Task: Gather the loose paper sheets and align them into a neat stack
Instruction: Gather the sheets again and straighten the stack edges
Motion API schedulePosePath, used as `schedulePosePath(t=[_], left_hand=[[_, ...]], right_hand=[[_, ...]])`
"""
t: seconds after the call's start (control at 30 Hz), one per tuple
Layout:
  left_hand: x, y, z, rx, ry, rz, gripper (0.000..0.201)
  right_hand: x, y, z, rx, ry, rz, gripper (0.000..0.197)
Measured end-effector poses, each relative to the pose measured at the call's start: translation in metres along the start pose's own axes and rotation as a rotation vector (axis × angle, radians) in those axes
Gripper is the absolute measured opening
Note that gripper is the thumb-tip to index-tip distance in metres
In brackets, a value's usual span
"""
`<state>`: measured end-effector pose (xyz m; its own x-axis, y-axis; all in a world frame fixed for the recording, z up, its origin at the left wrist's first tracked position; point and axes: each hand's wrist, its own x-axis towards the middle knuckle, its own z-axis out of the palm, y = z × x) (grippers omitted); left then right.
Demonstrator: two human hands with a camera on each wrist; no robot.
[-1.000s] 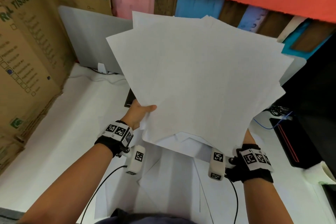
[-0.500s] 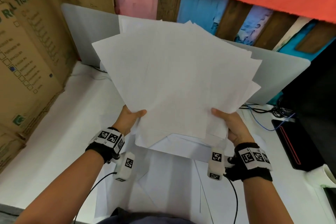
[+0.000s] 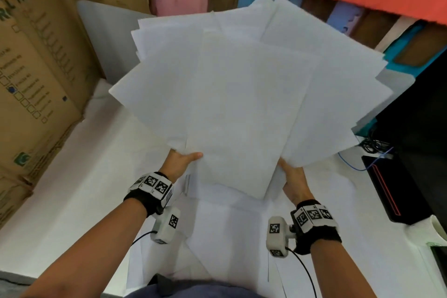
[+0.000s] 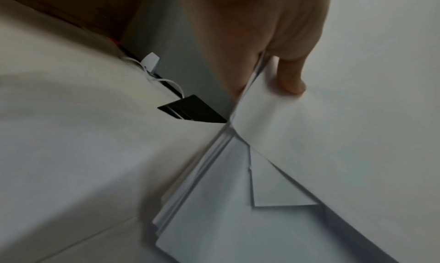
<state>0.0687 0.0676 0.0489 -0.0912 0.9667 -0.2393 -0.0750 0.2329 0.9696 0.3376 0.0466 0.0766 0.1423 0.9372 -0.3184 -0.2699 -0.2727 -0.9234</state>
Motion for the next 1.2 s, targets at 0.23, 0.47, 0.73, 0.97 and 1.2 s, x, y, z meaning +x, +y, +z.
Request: schedulePosePath(t=[0.23, 0.47, 0.73, 0.97, 1.2], left_hand=[[0.003, -0.005, -0.002, -0.016, 0.053, 0.035, 0.028], [0.000, 0.009, -0.013, -0.050, -0.065, 0.026, 0.023], [0.005, 0.028, -0.021, -0.193, -0.143, 0.042, 0.039], [0.010, 0.035, -0.015, -0.105, -0.095, 0.089, 0.020], [0.005, 0.028, -0.012, -0.101, -0.074, 0.107, 0.019]], right_hand=[[-0.003, -0.009, 0.007, 0.014, -0.040, -0.056, 0.100], [0.002, -0.007, 0.012, -0.052, 0.136, -0.159, 0.037], [0.005, -0.005, 0.010, -0.081, -0.053, -0.207, 0.066], [0.015, -0.021, -0.002, 0.025, -0.096, -0.196, 0.099], [0.013, -0.018, -0.006, 0.061, -0.087, -0.204, 0.082]])
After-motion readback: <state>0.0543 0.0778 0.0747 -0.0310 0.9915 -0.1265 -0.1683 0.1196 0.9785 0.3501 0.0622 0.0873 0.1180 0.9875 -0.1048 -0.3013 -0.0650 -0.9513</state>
